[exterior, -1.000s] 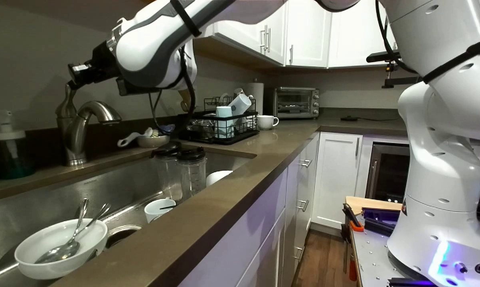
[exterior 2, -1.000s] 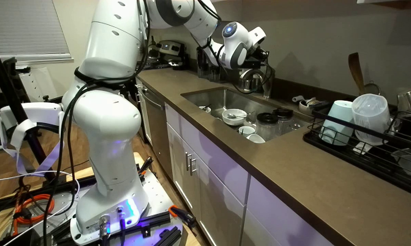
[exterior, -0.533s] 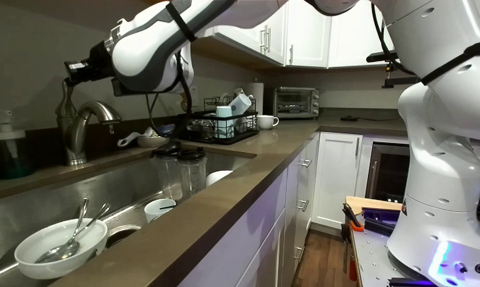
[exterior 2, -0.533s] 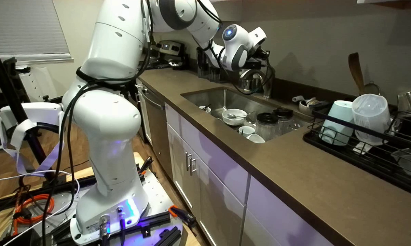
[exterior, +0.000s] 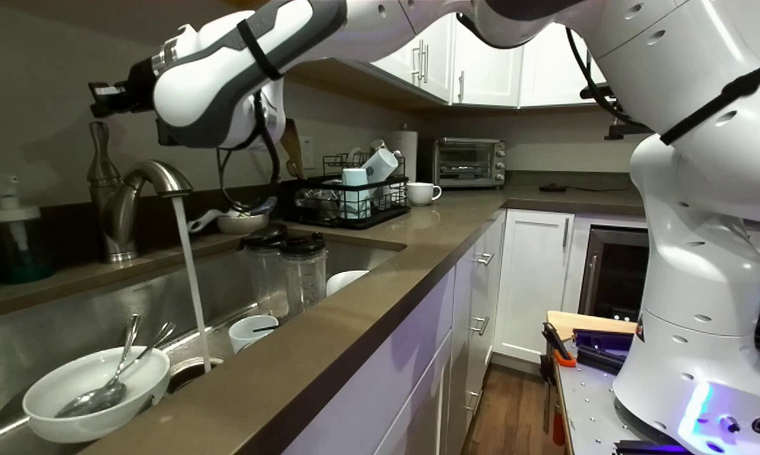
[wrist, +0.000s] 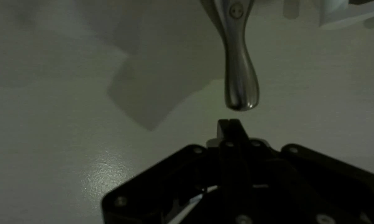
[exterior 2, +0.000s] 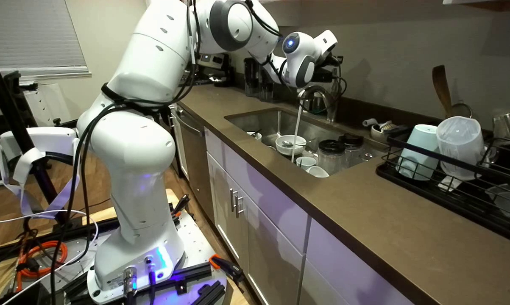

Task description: Open the tap

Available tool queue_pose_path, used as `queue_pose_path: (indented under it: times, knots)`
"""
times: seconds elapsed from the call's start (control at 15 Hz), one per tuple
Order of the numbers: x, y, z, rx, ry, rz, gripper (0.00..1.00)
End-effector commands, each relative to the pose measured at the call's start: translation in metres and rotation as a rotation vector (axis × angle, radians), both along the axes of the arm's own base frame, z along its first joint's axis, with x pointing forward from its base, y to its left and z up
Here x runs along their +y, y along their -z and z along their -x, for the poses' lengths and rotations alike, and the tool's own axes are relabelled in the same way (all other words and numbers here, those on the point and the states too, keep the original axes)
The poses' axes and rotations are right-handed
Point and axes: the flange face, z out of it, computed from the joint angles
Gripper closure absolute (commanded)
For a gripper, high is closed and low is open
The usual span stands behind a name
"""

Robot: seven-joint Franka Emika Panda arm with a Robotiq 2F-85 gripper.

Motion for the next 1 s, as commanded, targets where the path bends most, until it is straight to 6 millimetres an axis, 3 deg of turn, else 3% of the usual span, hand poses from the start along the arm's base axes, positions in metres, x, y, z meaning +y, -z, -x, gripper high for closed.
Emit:
queue_pose_path:
  times: [0.0,0.27,0.6,0.93]
  knots:
    - [-0.002,-0.004,-0.018,-0.049,0.023,-0.016,0.97]
    - [-0.007,-0.001,-0.008,-0.018,0.041,-0.021,0.97]
    - [-0.016,-0.026,0.002,-0.039,0.061,-0.017,0.97]
    - [-0.028,-0.041,0.033,-0.004,0.065,-0.020,0.97]
